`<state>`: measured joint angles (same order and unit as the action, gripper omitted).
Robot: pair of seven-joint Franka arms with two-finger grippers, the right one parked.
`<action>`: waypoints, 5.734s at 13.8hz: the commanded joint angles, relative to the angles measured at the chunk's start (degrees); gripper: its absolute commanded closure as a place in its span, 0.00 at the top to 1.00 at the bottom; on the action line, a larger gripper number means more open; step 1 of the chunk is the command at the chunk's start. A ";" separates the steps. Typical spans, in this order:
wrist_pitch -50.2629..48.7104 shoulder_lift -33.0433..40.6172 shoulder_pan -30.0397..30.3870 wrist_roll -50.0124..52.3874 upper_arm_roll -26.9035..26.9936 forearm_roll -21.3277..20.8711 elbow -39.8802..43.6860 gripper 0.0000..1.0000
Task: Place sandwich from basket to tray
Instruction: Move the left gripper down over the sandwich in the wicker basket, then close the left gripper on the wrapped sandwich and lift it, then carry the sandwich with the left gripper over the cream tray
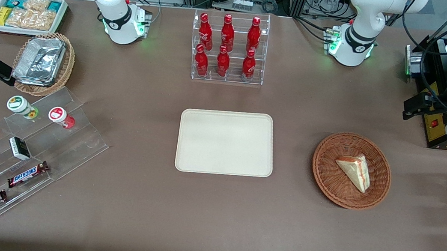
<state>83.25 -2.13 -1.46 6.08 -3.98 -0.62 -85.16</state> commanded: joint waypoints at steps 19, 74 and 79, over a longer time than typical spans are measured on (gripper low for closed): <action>34.84 -7.19 -0.03 18.86 0.73 -0.26 -25.38 1.00; 18.00 -24.83 -31.13 34.26 0.46 -2.99 2.79 0.00; 20.53 -35.29 -36.85 34.52 -0.50 -1.93 10.80 0.00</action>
<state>103.16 -32.63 -36.48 39.95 -4.74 -2.98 -79.81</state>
